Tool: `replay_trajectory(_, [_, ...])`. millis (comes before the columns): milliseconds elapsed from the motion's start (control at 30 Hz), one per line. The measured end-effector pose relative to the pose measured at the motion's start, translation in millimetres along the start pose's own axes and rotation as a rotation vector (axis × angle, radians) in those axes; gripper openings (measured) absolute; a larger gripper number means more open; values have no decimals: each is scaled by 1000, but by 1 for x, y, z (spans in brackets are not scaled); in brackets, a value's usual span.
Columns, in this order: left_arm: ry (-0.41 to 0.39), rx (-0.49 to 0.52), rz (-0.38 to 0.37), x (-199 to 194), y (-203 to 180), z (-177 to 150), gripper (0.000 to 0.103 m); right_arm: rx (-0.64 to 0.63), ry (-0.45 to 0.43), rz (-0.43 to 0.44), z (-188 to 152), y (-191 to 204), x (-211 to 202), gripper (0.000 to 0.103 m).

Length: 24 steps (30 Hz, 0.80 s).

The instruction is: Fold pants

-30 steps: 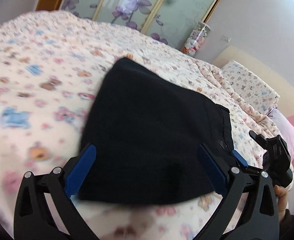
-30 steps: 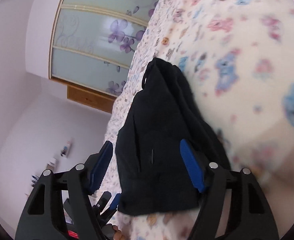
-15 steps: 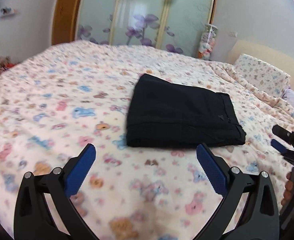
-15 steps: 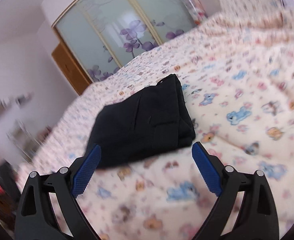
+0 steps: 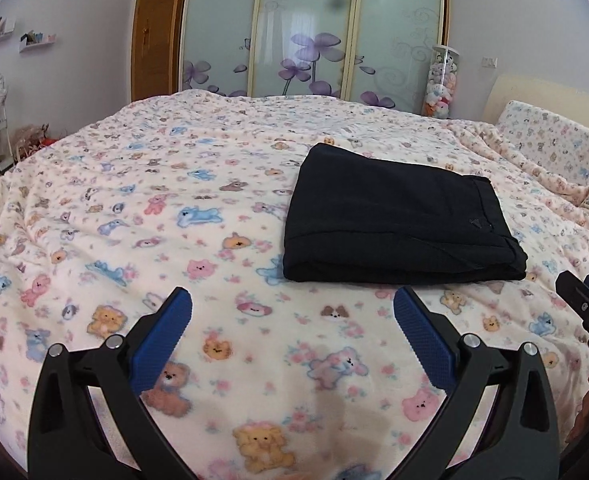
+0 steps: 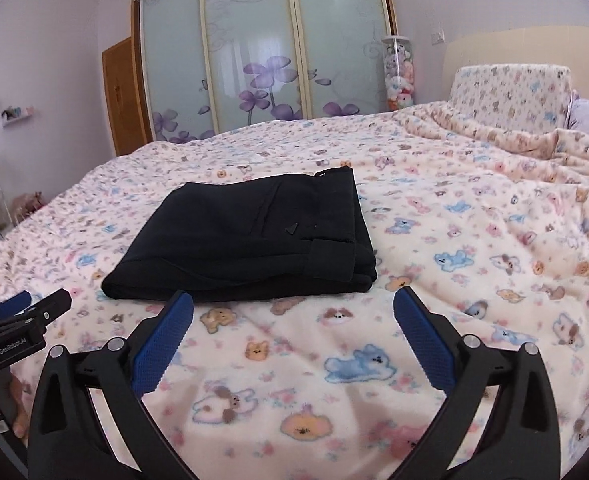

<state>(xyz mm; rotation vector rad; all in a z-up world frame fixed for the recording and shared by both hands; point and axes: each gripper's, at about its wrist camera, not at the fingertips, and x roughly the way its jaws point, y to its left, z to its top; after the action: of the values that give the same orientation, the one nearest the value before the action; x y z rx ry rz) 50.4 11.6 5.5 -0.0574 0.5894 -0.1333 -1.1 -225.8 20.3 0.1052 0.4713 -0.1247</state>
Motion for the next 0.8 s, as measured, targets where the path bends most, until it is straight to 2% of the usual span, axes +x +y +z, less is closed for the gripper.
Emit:
replay_trajectory(200, [-18, 58, 26, 0, -12, -3, 101, -22, -25, -79, -1, 8, -1, 102])
replay_trajectory(400, [-22, 88, 25, 0, -20, -4, 101, -47, -21, -122, -4, 13, 2, 102])
replay_trajectory(800, [5, 113, 15, 5, -29, -9, 101, -86, -32, -155, -9, 23, 4, 102])
